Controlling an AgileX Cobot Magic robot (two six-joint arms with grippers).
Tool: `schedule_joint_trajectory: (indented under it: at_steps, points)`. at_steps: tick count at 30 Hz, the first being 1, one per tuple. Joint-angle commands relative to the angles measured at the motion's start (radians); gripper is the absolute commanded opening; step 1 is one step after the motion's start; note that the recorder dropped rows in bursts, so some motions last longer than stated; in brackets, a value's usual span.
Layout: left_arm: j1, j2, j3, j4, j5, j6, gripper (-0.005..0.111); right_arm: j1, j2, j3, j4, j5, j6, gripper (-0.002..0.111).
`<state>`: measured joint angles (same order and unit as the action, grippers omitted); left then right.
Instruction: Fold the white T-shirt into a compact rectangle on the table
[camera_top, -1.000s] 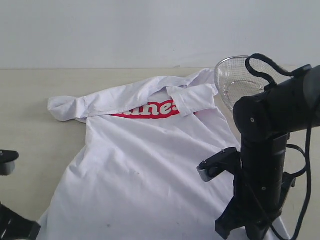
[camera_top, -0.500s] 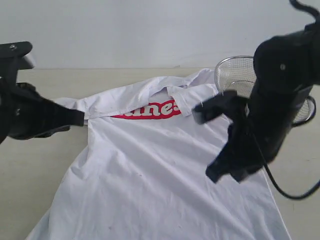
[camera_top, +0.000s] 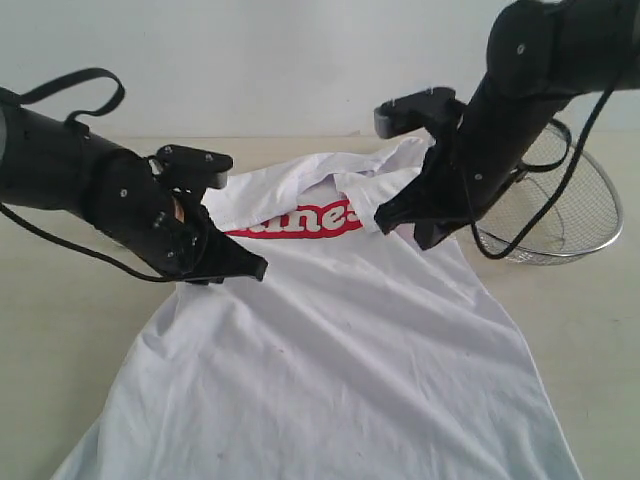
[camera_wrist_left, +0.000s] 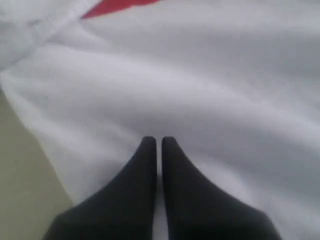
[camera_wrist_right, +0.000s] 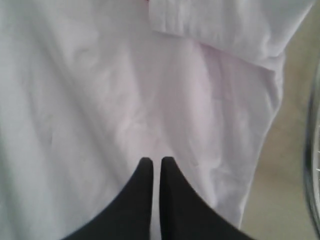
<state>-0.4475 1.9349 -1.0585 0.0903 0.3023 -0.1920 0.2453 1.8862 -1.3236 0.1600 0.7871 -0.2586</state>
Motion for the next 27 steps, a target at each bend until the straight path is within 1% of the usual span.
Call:
schedule_joint_trajectory:
  at_steps: [1, 6, 11, 18, 27]
  points:
    - [-0.003, 0.055, -0.014, 0.004, 0.012, 0.009, 0.005, -0.007, 0.094, -0.008, 0.014, -0.016, -0.025, 0.0]
    - [-0.003, 0.062, -0.014, 0.004, 0.098, 0.009, 0.005, -0.007, 0.174, -0.008, 0.014, 0.003, -0.025, 0.0]
    - [-0.003, 0.062, -0.007, 0.004, 0.146, 0.009, 0.005, -0.007, 0.182, 0.018, -0.002, 0.031, -0.02, 0.0]
    - [-0.003, 0.062, 0.065, -0.003, 0.143, 0.006, 0.005, -0.007, 0.182, 0.057, -0.058, 0.1, 0.029, 0.0]
    - [-0.003, 0.048, 0.154, -0.033, 0.16, 0.006, 0.005, -0.007, 0.178, 0.179, -0.071, 0.168, 0.057, 0.0]
